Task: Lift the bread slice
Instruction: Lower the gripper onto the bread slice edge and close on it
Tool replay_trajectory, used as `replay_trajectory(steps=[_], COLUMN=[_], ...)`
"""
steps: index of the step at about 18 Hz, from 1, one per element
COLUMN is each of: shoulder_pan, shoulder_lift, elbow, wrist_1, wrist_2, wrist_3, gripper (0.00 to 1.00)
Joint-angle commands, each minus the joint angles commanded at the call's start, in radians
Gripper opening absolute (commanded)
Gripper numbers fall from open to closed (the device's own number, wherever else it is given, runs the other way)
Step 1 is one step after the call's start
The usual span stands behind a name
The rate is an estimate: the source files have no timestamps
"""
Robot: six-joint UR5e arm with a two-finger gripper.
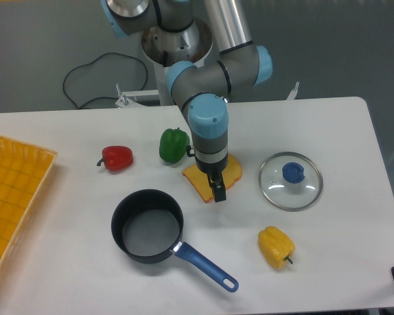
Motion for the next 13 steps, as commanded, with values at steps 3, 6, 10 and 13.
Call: replay_trajectory(steps=[3,6,10,13], shoulder_pan=[0.000,0.008,0.008,0.003], shoulder_lift=[0.006,0.006,0.006,0.000], elbow=[-0.011,-0.018,-0.028,-0.021], wrist_1=[0.005,0.005,0.008,0.008], wrist_2=[0.000,0.002,0.002,0.002], wrist_3=[0.011,0.043,0.051,0.057], gripper=[1.00,1.00,1.00,1.00])
